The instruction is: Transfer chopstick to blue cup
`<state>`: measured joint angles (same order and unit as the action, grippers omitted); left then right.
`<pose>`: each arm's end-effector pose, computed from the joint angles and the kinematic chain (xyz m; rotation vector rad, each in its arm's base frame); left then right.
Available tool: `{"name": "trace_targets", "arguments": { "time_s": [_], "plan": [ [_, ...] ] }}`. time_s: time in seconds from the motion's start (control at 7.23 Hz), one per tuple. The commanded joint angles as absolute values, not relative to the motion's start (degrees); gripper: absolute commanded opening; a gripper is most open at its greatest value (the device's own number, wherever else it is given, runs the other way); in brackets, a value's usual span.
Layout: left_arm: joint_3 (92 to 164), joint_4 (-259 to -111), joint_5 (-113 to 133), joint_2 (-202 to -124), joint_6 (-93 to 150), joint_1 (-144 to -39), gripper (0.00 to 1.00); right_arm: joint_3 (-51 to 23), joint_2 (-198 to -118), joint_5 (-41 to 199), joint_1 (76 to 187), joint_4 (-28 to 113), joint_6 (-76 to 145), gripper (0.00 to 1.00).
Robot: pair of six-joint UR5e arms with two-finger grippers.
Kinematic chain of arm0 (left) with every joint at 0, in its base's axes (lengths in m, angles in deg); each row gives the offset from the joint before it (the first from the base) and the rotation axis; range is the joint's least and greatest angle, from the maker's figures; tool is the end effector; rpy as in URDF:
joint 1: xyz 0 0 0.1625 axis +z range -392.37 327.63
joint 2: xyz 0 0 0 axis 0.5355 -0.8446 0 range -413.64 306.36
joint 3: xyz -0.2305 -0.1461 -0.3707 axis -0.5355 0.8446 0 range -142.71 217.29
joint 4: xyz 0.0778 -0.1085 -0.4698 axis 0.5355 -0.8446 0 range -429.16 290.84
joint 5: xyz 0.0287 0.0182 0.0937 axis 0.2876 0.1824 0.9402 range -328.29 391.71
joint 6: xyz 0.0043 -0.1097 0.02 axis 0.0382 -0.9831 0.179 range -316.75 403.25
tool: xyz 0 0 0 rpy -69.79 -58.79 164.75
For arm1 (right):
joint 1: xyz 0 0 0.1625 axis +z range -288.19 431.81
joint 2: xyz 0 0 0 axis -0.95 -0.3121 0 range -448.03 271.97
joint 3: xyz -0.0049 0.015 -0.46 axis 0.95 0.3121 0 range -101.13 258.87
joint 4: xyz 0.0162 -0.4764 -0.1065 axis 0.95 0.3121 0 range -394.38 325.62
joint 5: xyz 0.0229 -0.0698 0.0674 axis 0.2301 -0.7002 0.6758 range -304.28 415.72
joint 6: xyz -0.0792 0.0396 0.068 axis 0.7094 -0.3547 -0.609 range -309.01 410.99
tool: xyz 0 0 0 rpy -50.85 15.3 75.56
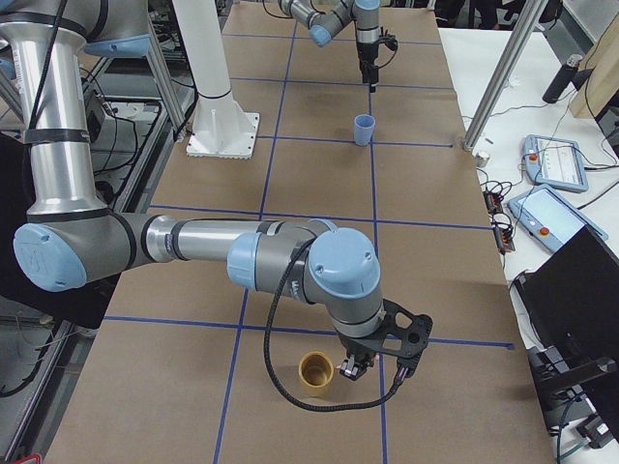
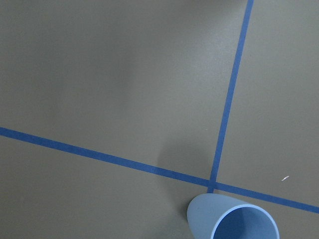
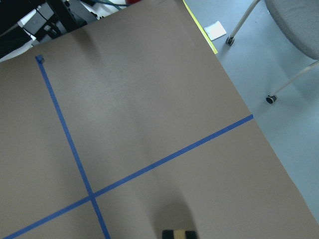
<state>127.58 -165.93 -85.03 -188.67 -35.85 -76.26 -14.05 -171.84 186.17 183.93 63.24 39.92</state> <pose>0.5161 -0.6116 0.1363 0.0253 0.9942 -0.3157 0.2881 -0.5473 0.6280 0.0938 -0.7095 0.5454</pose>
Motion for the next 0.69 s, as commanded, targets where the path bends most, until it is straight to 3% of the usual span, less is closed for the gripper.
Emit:
{"name": "trace_targets", "arguments": {
  "time_s": [0.0,0.28,0.55],
  "plan": [
    [128.3,-165.9,-85.0,-187.9,-35.8,-76.7,0.98,-19.1,-167.2,185.3,184.6,68.4,39.9,0.00],
    [133.5,-165.9,-85.8,-183.1,-29.0,-80.9,0.98,-22.4,-156.8,186.0,177.7,84.5,39.4,0.00],
    [133.7,-166.0,-88.9,-178.2,-18.0,-88.5,0.98,-26.3,-150.9,188.5,166.0,85.5,27.4,0.00]
  ]
}}
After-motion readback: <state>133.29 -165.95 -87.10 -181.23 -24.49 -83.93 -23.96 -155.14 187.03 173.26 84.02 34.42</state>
